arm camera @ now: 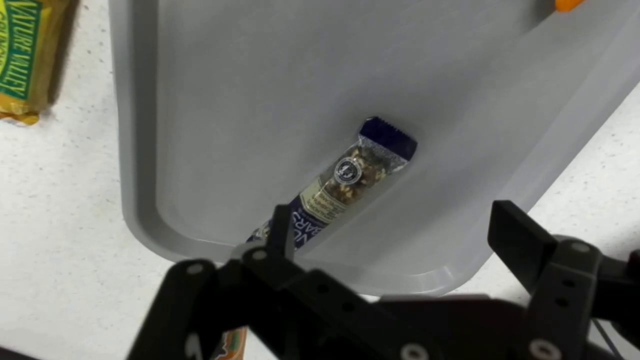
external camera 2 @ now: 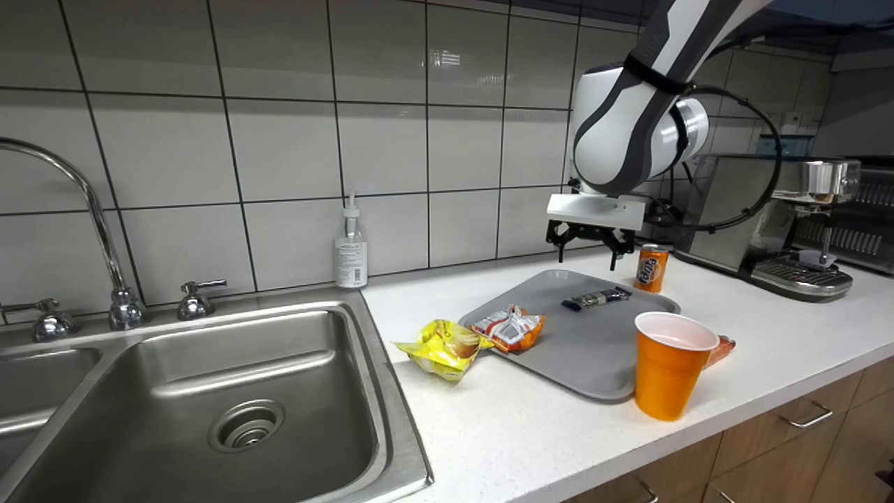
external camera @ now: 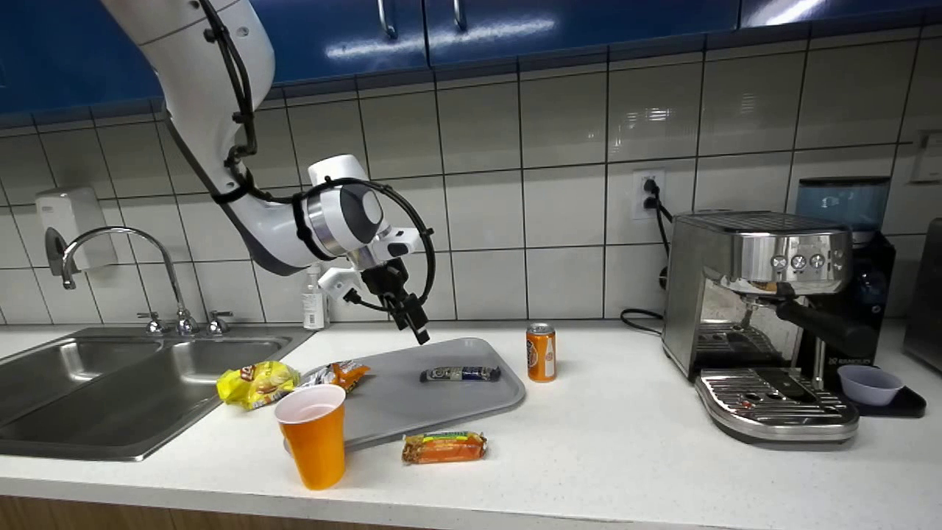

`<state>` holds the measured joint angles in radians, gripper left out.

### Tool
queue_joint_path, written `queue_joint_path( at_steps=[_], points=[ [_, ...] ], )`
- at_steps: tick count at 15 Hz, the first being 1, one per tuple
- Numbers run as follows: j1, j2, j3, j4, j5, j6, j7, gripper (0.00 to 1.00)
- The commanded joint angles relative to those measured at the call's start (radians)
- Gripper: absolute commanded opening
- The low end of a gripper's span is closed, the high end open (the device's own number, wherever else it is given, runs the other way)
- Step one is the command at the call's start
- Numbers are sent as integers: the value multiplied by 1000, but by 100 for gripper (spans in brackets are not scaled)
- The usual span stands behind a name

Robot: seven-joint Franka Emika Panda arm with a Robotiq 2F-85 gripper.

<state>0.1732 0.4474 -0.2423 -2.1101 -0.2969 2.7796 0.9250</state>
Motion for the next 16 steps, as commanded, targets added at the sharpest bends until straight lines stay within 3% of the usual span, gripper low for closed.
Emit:
queue_joint_path(
  at_steps=[1, 8, 16],
  points=[
    [-14, -10, -16, -1, 35, 2, -28, 100],
    [-3, 23, -65, 26, 63, -7, 23, 100],
    [-1, 23, -69, 10, 71, -1, 3, 100]
  ],
)
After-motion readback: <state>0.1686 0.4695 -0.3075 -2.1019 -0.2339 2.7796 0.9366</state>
